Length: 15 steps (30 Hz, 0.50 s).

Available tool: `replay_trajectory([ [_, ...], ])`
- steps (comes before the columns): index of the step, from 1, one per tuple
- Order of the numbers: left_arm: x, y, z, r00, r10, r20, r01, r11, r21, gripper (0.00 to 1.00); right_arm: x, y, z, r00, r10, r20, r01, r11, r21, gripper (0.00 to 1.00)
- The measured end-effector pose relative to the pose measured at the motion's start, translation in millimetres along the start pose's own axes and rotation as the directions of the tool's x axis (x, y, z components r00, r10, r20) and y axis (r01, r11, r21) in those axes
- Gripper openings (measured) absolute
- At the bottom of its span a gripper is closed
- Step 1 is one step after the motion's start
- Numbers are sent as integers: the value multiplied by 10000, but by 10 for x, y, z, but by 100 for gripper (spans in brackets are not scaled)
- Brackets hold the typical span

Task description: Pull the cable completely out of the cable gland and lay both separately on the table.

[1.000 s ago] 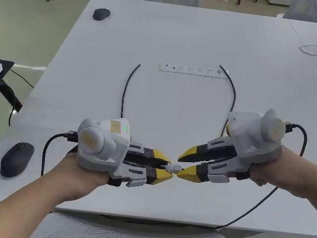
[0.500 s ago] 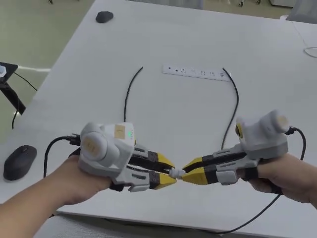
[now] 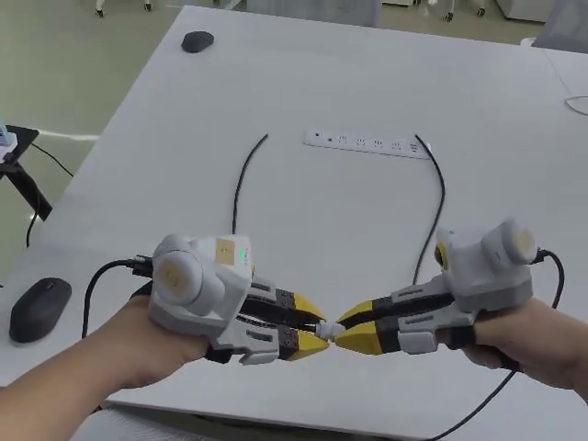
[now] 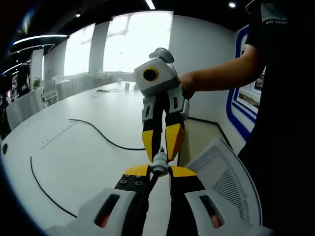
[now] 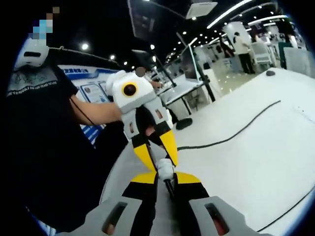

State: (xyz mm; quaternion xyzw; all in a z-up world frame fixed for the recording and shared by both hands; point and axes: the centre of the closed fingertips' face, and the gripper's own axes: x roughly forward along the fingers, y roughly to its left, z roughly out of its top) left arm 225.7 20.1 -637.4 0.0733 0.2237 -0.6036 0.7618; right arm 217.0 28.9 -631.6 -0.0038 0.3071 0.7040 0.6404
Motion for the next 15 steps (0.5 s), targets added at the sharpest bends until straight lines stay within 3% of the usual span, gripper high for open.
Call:
replay_trajectory([
  [4,2,17,-14,10000,-78,-43,77,9996,-285,14,3,-48,-28,9960,-753,-491,666,9849,-1597,7],
  [7,-10,29,-18,9998,-157,98,163,9980,-619,14,14,-32,-16,9900,-1325,-482,1139,9531,-2805,7],
  [10,-12,2,-13,9993,-323,209,341,9948,-955,14,10,3,-46,9806,-1825,-712,1381,9018,-4096,7],
  [15,15,-52,-32,9985,-528,170,544,9916,-1170,14,29,37,-100,9648,-2374,-1133,1374,8219,-5528,7],
])
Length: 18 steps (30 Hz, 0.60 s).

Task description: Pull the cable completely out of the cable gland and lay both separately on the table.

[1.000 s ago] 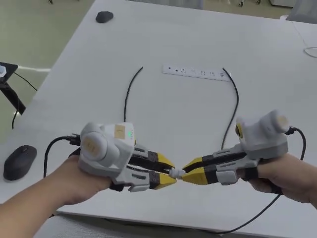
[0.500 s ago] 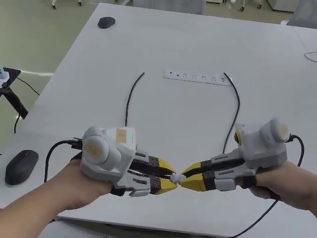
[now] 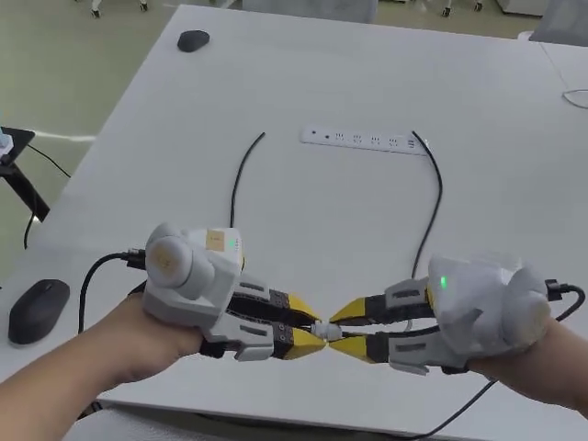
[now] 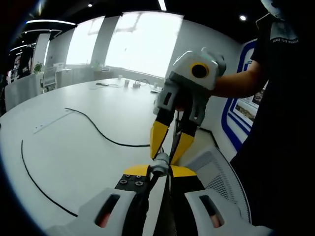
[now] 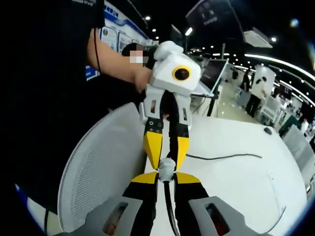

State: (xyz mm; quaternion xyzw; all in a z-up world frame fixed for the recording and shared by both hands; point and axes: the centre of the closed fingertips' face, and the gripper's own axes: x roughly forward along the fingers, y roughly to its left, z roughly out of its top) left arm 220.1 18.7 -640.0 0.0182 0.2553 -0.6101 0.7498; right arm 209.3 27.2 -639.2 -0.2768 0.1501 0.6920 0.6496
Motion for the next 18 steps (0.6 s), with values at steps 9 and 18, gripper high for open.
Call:
replay_trajectory([
  [9,-25,46,18,9999,105,107,-101,9992,-390,15,17,-76,0,9990,-449,13,449,9990,-8,7],
  [18,-25,30,-30,9999,122,-79,-123,9999,-108,15,33,-56,0,9994,-127,337,97,9961,880,8],
])
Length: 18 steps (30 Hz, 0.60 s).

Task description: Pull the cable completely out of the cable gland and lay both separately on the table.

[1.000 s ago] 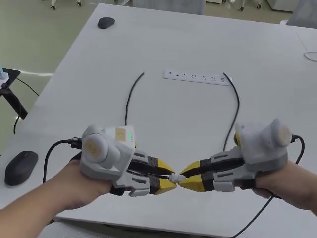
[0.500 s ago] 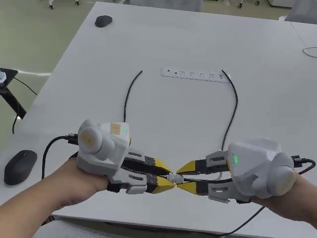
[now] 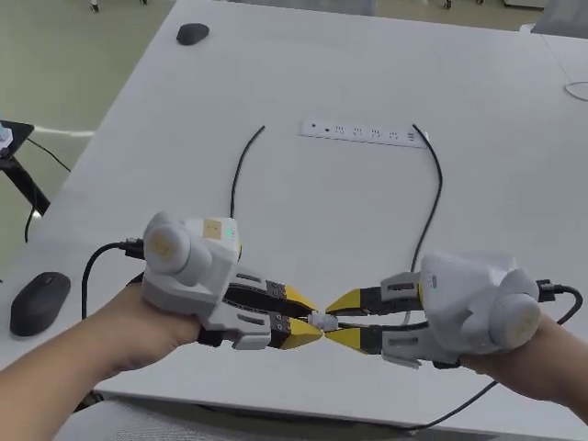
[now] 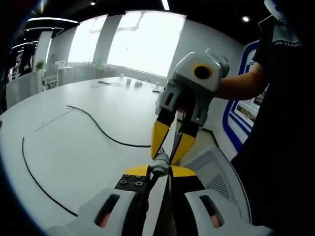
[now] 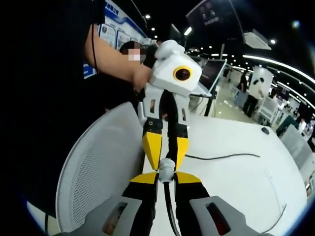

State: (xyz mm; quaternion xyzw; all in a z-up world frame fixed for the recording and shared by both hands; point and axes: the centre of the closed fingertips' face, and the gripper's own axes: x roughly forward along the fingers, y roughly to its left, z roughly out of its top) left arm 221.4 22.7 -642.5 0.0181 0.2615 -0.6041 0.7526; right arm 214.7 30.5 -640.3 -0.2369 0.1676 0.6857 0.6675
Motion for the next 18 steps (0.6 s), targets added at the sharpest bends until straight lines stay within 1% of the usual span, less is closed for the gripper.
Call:
replay_trajectory([
  [2,1,-2,-15,10000,30,-73,-29,10000,91,15,-7,10,31,9994,152,320,-172,9979,624,9],
  [3,1,-6,-23,9999,33,-111,-32,9999,140,15,-19,10,32,9990,229,384,-269,9941,1053,11],
  [4,1,-11,-25,9999,38,-133,-36,9998,180,15,-33,0,12,9991,258,326,-301,9899,1386,12],
  [5,-1,-17,-27,9999,56,-150,-52,9997,232,15,-57,-6,-5,9987,369,342,-434,9757,2146,13],
  [6,-2,-19,-28,9999,56,-155,-52,9997,252,15,-79,-18,-13,9982,450,407,-539,9662,2519,13],
  [7,-6,-20,-28,9999,60,-155,-56,9995,299,15,-109,-36,-1,9962,565,665,-746,9465,3139,15],
  [8,-12,-26,-23,9999,69,-122,-64,9990,436,15,-128,-68,2,9951,554,824,-834,9168,3905,18],
  [9,-15,-28,-20,9999,78,-109,-72,9984,553,15,-148,-101,0,9943,553,916,-915,8833,4599,21],
  [10,-16,-32,-19,9999,90,-119,-82,9978,661,15,-171,-136,3,9910,659,1168,-1177,8450,5217,23],
  [11,-15,-37,-12,9999,92,-108,-83,9966,818,15,-184,-161,40,9863,701,1494,-1389,8414,5223,21],
  [12,-13,-39,-10,9999,92,-112,-82,9963,861,15,-189,-169,56,9838,736,1637,-1501,8377,5252,18],
  [13,-8,-41,-4,9999,95,-107,-83,9950,998,15,-208,-146,72,9751,1120,1912,-2034,7947,5719,16],
  [14,-4,-40,-4,9999,96,-115,-83,9943,1061,15,-212,-150,48,9711,1362,1959,-2296,7564,6125,16],
  [15,2,-38,-2,9999,103,-131,-87,9932,1161,15,-191,-158,28,9704,1451,1933,-2342,7620,6037,17],
  [16,7,-37,4,9999,107,-121,-91,9922,1245,15,-180,-144,22,9678,1590,1953,-2467,7543,6085,19],
  [17,11,-38,10,9999,116,-118,-99,9912,1322,15,-164,-127,6,9677,1690,1871,-2498,7430,6209,20],
  [18,15,-36,19,9999,122,-107,-106,9903,1382,15,-136,-134,-27,9706,1692,1712,-2399,7373,6316,20],
])
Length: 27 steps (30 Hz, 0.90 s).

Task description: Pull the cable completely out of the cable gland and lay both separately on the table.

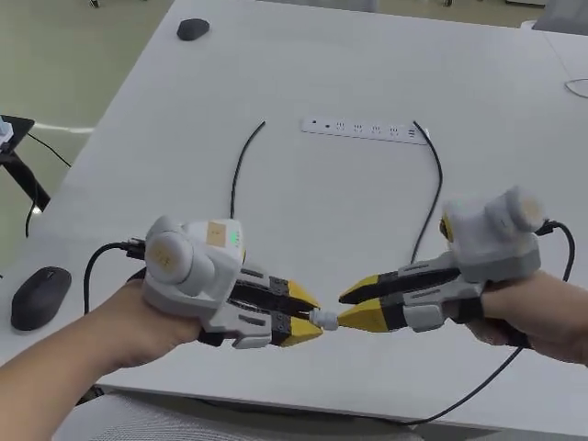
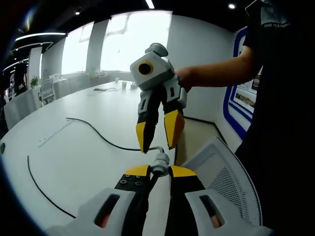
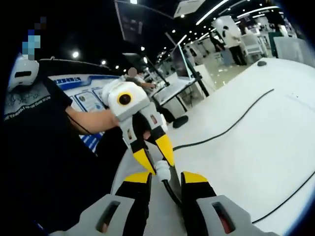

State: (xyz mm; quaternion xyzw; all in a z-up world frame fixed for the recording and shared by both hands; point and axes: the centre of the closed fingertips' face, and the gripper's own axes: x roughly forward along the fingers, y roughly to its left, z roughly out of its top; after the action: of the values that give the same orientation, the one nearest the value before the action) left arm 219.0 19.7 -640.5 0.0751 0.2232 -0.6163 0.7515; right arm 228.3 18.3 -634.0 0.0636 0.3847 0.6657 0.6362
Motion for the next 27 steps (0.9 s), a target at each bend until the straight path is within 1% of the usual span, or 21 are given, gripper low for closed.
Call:
replay_trajectory([
  [1,2,3,3,10000,2,1,-2,10000,-2,15,15,-5,-21,9999,-41,-101,40,10000,-71,21],
  [3,3,10,14,10000,37,3,-37,9999,145,15,33,37,-62,9995,220,-234,-219,9998,45,19],
  [5,5,10,13,10000,50,-28,-50,9998,196,15,37,45,-67,9993,336,-146,-333,9992,198,16],
  [7,7,6,14,10000,35,-67,-34,9997,250,15,40,62,-61,9987,508,9,-508,9979,403,16],
  [9,8,13,12,9999,56,-104,-53,9995,298,15,47,82,-70,9977,682,62,-684,9960,583,16],
  [13,14,10,30,10000,50,-75,-48,9996,295,15,55,84,-62,9970,746,187,-758,9946,707,15],
  [15,22,10,37,9999,58,-86,-55,9995,306,15,59,106,-68,9957,904,178,-916,9927,789,14],
  [20,28,16,77,10000,87,26,-88,9996,286,15,63,101,-76,9951,973,195,-986,9914,858,11],
  [22,30,22,67,9999,105,-33,-104,9996,276,15,65,119,-57,9934,1095,347,-1121,9901,846,9],
  [27,37,19,60,9999,73,-90,-70,9997,248,14,71,108,-75,9944,1023,253,-1037,9924,663,8],
])
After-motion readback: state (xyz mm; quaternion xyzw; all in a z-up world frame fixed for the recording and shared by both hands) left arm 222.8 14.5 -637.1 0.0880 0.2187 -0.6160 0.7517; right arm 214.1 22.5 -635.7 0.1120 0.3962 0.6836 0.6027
